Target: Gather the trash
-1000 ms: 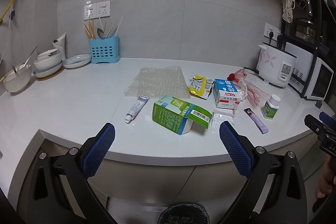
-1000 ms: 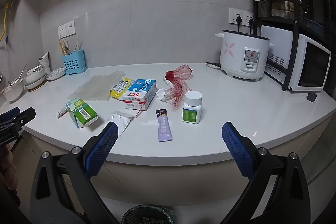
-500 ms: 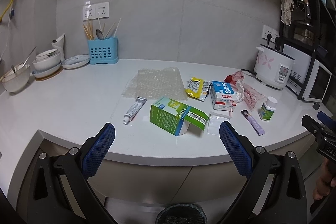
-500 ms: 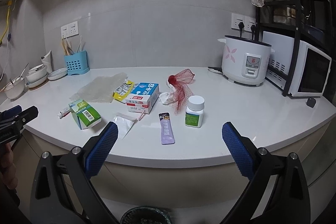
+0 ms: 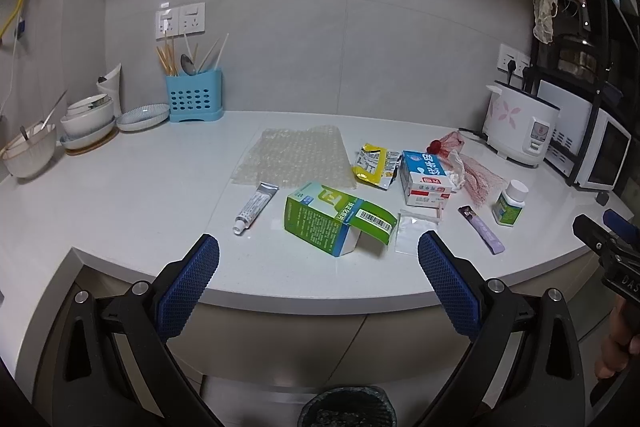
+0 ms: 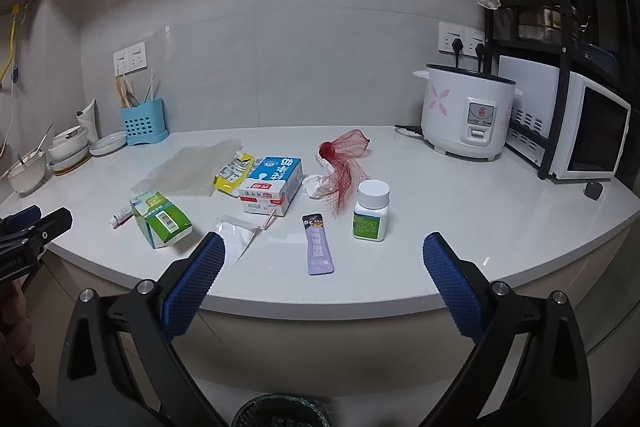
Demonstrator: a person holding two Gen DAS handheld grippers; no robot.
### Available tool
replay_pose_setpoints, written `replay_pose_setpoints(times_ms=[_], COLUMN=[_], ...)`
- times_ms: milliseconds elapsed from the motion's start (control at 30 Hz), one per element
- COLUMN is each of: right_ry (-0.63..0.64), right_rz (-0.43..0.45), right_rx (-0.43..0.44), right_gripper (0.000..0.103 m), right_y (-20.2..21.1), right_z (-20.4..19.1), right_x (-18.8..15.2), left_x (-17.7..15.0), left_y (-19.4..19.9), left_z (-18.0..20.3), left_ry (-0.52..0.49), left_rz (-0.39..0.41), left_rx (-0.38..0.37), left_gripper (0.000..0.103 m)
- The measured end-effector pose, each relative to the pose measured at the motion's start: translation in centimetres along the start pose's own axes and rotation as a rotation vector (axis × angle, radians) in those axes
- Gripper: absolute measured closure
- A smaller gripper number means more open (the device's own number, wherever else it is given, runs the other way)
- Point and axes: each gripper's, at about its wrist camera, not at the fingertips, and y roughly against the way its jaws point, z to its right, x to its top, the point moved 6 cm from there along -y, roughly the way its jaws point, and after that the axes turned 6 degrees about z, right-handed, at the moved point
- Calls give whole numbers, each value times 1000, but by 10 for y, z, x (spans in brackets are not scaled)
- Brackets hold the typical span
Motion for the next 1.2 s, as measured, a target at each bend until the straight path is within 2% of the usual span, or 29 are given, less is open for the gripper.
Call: replay_pose_setpoints(times_ms=[267,533,767,1000,1200], right_ry=[8,0,39,-34,-33], right_rz=[-15,7,-12,-18,-55], right_rx=[-14,-11,-29,-8,-23], right_gripper=[8,8,8,8,8], right_y=[-1,-2,-5,-35,-79], right_z=[2,1,3,15,29], right_x=[0,1,-1,-2,-4], left_x=[-3,-3,-4,-2,0], left_y=[1,-1,-8,-43,-97], left_z=[4,4,3,2,1], left_ry=[-12,-6,-9,0,62], left_rz=[0,-7,-14,-64,-158], left_rx=[-3,-5,12,47,129], left_gripper=[6,6,6,6,6])
